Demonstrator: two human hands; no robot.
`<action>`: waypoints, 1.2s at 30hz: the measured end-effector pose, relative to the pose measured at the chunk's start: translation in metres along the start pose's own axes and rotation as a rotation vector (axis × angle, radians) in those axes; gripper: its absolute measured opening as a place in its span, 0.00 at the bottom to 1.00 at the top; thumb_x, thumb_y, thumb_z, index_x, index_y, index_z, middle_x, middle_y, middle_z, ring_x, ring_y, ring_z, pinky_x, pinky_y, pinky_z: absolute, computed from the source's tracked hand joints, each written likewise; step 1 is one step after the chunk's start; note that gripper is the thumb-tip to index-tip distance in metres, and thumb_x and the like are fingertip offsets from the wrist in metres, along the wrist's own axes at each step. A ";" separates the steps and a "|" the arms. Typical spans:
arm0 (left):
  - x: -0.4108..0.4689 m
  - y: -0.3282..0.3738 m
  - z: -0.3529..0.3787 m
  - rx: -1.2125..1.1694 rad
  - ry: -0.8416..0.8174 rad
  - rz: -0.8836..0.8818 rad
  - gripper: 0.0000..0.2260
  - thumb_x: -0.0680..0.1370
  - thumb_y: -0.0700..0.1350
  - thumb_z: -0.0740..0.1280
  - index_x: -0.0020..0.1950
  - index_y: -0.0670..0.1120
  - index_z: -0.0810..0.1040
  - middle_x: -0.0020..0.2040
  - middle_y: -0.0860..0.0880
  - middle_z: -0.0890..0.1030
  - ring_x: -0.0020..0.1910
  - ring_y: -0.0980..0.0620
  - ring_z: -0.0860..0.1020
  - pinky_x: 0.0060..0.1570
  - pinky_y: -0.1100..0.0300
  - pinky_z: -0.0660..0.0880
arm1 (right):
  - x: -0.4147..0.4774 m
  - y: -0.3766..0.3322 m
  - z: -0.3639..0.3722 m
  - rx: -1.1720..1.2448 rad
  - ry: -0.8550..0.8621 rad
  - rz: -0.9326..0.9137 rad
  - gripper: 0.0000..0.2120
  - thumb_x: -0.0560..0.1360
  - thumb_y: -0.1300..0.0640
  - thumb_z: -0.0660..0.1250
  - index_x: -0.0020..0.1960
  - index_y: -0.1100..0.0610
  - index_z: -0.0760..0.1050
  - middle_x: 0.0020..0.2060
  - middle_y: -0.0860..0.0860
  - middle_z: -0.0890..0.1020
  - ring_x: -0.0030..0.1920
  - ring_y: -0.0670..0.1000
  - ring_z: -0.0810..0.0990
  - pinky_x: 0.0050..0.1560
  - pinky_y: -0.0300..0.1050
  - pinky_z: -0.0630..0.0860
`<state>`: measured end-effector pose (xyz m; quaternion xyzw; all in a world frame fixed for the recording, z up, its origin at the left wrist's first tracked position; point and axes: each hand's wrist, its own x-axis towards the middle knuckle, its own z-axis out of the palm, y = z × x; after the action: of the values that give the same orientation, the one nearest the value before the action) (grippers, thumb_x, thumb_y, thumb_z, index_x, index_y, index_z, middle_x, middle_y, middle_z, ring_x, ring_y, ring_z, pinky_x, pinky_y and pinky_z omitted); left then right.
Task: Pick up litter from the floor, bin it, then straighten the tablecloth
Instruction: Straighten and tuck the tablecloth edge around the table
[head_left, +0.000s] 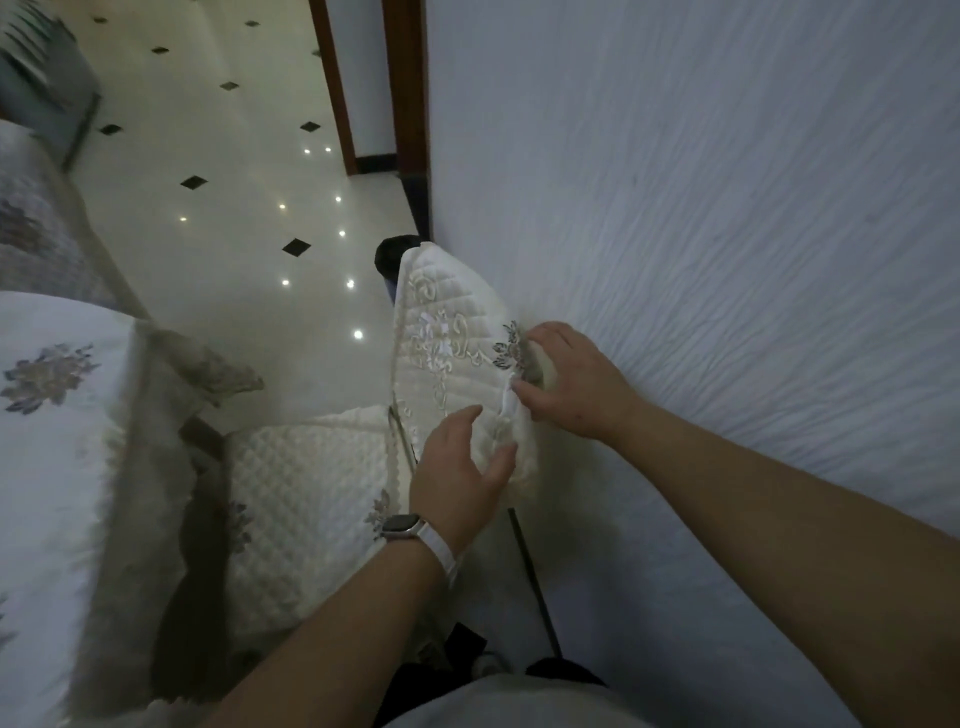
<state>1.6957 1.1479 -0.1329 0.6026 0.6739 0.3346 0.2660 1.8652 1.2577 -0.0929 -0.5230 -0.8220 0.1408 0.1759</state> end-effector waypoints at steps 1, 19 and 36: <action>0.005 -0.001 0.004 -0.033 -0.014 -0.012 0.29 0.73 0.63 0.64 0.70 0.51 0.68 0.66 0.52 0.74 0.64 0.55 0.71 0.59 0.64 0.64 | 0.004 0.002 0.003 0.005 0.005 0.015 0.32 0.71 0.37 0.65 0.69 0.54 0.67 0.66 0.49 0.71 0.65 0.49 0.69 0.66 0.46 0.68; 0.048 -0.001 0.054 -0.190 -0.038 -0.056 0.41 0.68 0.56 0.75 0.75 0.47 0.60 0.71 0.49 0.65 0.71 0.53 0.65 0.67 0.51 0.68 | 0.088 0.017 0.047 0.329 -0.078 0.224 0.38 0.69 0.40 0.69 0.74 0.52 0.61 0.67 0.47 0.70 0.62 0.45 0.70 0.66 0.45 0.69; 0.056 0.003 0.054 -0.140 -0.043 -0.109 0.37 0.67 0.47 0.71 0.74 0.48 0.60 0.72 0.49 0.68 0.69 0.57 0.65 0.62 0.63 0.66 | 0.097 0.018 0.054 0.615 -0.110 0.301 0.30 0.66 0.50 0.72 0.66 0.48 0.67 0.52 0.43 0.78 0.49 0.41 0.79 0.49 0.42 0.78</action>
<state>1.7314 1.2101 -0.1620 0.5522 0.6745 0.3529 0.3399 1.8182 1.3503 -0.1354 -0.5526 -0.6630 0.4341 0.2581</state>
